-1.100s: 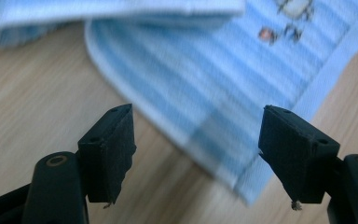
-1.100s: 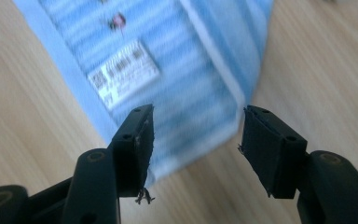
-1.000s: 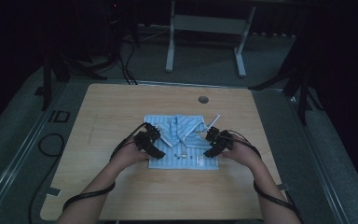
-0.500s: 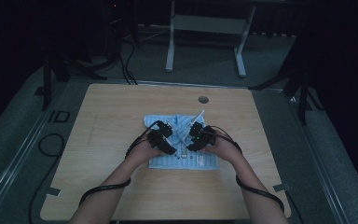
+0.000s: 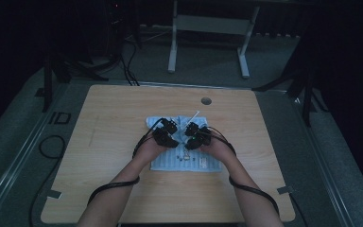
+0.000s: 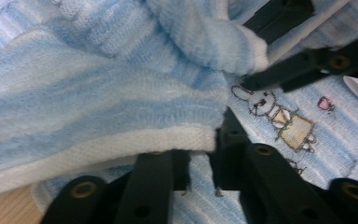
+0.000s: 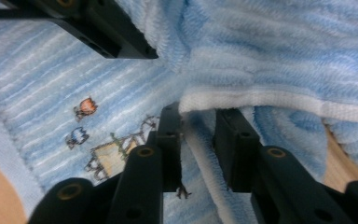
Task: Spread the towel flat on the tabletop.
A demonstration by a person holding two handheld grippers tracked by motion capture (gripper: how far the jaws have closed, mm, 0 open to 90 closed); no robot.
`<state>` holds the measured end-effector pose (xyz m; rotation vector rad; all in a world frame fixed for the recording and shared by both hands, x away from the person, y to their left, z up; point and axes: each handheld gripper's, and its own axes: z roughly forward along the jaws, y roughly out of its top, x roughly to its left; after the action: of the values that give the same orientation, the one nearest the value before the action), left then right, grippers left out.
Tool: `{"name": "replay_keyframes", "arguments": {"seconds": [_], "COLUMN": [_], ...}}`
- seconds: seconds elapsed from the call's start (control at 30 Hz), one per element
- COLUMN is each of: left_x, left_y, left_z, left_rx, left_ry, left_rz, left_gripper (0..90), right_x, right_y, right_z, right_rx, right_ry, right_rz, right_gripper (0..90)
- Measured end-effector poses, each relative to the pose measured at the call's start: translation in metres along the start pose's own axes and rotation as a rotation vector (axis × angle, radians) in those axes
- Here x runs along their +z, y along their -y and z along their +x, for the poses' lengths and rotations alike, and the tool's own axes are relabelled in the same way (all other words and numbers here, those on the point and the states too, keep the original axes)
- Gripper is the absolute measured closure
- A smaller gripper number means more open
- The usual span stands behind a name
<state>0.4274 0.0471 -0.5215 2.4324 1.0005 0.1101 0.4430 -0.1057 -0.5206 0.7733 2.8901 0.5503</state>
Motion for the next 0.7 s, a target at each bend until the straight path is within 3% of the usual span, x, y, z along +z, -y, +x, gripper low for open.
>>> {"name": "replay_keyframes", "arguments": {"seconds": [0.07,0.1,0.17,0.27,0.33,0.53,0.7], "left_x": [-0.002,-0.003,-0.005,-0.009,-0.015,-0.033,-0.048], "left_y": [0.001,0.002,0.004,0.008,0.013,0.035,0.055], "left_z": [0.001,0.002,0.000,0.000,-0.001,-0.009,-0.017], "left_rx": [-0.035,-0.023,-0.013,0.003,0.002,0.060,0.098], "left_ry": [0.033,0.031,0.012,0.015,0.025,0.048,0.063], "left_rz": [-0.021,-0.025,-0.025,-0.022,-0.010,0.031,0.050], "left_gripper": [86.6,87.0,87.7,87.8,87.9,87.9,87.8], "right_x": [-0.001,-0.003,-0.008,-0.012,-0.020,-0.042,-0.066], "right_y": [0.000,0.000,0.002,0.005,0.013,0.036,0.062], "right_z": [0.000,0.001,0.000,0.002,0.006,0.020,0.021], "right_rx": [-0.009,-0.009,-0.015,-0.026,-0.058,-0.140,-0.137], "right_ry": [0.007,0.022,0.024,0.021,0.017,0.025,0.031], "right_rz": [0.001,-0.001,-0.009,-0.005,0.013,0.057,0.037], "right_gripper": [83.4,88.8,89.6,89.8,89.9,89.9,89.8]}}
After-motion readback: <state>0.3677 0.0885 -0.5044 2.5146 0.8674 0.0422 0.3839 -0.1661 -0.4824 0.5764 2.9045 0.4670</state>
